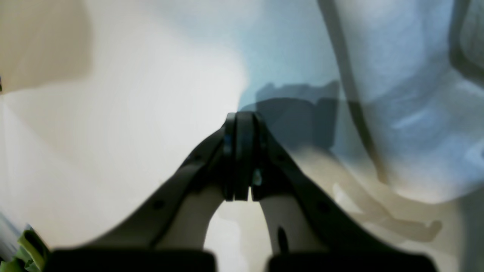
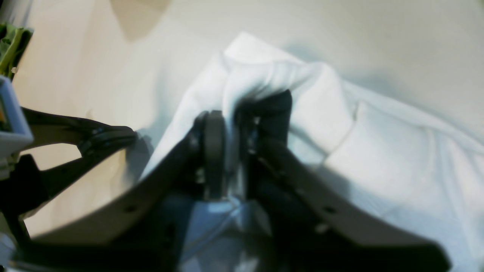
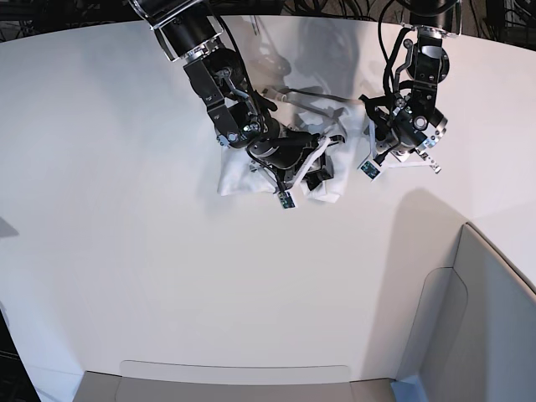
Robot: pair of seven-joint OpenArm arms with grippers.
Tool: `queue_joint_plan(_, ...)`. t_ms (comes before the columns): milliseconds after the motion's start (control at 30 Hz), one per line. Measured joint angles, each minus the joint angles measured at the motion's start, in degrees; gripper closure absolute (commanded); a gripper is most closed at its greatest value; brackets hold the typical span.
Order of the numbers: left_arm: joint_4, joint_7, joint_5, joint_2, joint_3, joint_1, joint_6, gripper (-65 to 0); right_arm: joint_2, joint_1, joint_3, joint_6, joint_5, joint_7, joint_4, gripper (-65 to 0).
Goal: Layout the t-shirt on the table in an organized manner, then fold the t-shirt properly
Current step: 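Open both grippers and lift the left gripper away, then drag the folded shirt bundle to the table edge with the right gripper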
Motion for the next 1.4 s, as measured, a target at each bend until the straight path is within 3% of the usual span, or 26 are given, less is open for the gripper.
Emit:
queue_joint_plan(167,0.0,-0.09,0.0,0.0,0.0,0.0,0.0,0.0,0.31,-0.81,-0.07,0.02,0.15,-1.16,4.79,-25.5)
queue_joint_plan(433,0.0,-0.15,0.0,0.0,0.0,-0.02,0.0,0.0,0.57,-4.04,-0.15,0.13,0.04,-1.53,16.28,-26.6)
queue_joint_plan(600,0.0,-0.09,0.02,0.0,0.0,-0.02,0.0,0.0,4.02,-6.62,-0.17,0.09,-0.02,-1.22,22.86,-26.5)
queue_joint_plan(733,0.0,-0.28,-0.48,0.07,-1.27,0.0,-0.04,0.0,8.55,-9.25,-0.35,0.24,0.11,-1.44,26.12,-26.1)
queue_joint_plan(833,-0.02,-0.92,-3.04,0.5,-4.98,0.15,-0.39,0.0,12.33,-10.88,-0.37,0.33,0.11,-1.92,27.54,-21.2)
queue_joint_plan(1000,-0.46,0.07,-4.17,2.51,-13.35,0.09,-1.18,0.0,13.42,-11.61,-0.39,0.26,0.11,-8.33,28.72,0.0)
queue_joint_plan(1200,-1.57,0.44,-5.38,6.29,-29.42,-2.56,-1.55,0.0,13.27,-9.33,-0.42,0.35,0.0,-13.4,28.76,0.0)
queue_joint_plan(1400,-1.18,1.31,-4.55,6.56,-37.13,-2.62,-1.53,0.0,13.09,-4.74,-2.54,0.57,0.13,-12.79,22.36,0.0)
